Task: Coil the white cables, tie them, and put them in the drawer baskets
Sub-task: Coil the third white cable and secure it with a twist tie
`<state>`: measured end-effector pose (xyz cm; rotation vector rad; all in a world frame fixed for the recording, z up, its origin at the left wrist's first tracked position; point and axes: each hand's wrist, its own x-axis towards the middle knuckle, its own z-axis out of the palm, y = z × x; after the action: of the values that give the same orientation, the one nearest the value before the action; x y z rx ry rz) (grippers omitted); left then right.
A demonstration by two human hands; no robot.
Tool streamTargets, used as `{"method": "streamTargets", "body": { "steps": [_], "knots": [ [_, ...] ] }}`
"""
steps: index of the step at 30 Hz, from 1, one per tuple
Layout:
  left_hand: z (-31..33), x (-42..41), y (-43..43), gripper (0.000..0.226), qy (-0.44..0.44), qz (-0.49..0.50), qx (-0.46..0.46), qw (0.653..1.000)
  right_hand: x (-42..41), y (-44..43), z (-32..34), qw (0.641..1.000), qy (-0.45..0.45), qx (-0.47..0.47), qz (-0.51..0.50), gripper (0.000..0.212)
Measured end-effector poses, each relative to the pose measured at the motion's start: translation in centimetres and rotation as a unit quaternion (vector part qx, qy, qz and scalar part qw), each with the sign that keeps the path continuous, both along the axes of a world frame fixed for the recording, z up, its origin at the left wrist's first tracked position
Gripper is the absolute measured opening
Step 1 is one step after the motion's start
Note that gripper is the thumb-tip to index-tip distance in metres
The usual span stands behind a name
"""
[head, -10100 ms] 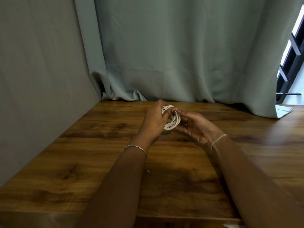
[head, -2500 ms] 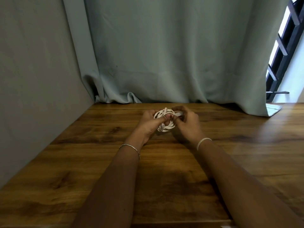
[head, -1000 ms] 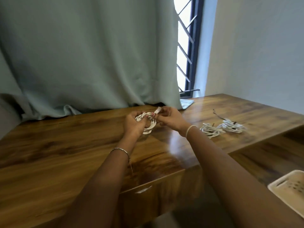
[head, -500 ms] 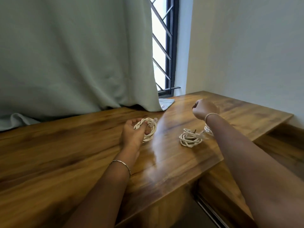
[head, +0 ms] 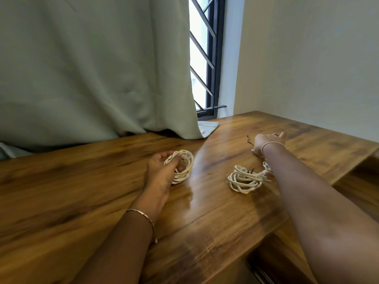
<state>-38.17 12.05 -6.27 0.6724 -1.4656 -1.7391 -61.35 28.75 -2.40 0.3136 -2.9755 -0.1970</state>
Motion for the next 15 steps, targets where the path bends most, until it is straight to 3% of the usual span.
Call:
{"method": "streamTargets", "body": {
  "steps": [3,9,15],
  "knots": [
    [-0.07,-0.04,-0.23,0.025,0.002,0.002,0.013,1.0,-0.71,0.38,-0.28,0.999,0.03,-0.018,0.016,0.006],
    [-0.27,-0.16,-0.45,0.027,-0.001,0.006,0.022,1.0,-0.95,0.52,-0.54,0.993,0.114,-0.008,0.034,0.016],
    [-0.24,-0.06,-0.42,0.028,-0.004,0.003,0.026,1.0,-0.51,0.08,-0.51,0.99,0.136,0.0,0.041,0.013]
  ]
}}
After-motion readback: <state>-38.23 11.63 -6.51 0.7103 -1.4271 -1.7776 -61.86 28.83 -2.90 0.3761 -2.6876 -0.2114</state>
